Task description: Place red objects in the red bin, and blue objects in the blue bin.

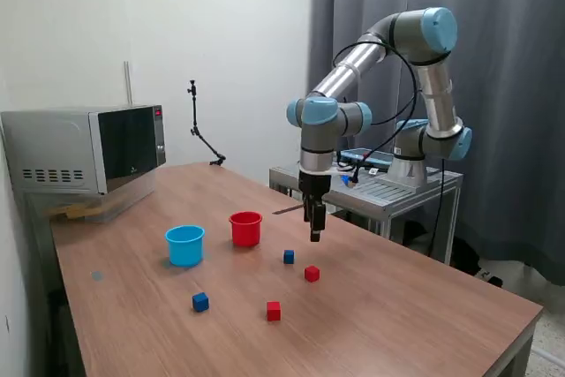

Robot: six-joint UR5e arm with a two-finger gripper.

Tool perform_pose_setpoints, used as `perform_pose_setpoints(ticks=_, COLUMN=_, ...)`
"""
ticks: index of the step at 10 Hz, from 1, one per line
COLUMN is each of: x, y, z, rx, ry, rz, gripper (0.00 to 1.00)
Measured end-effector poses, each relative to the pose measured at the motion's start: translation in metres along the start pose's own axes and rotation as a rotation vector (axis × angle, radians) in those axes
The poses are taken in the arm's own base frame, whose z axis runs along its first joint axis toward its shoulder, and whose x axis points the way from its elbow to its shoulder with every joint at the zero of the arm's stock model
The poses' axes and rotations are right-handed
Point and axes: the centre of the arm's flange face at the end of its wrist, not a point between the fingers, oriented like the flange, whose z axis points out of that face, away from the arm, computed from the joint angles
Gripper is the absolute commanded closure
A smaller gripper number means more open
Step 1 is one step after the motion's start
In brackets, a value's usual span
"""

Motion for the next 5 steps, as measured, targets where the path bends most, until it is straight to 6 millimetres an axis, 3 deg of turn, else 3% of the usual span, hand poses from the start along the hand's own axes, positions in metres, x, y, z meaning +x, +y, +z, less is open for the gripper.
perform_pose_setpoints(ticks=5, x=-0.019, y=0.033, z=0.022, rx=0.023, ry=0.020, rz=0.055, gripper=0.00)
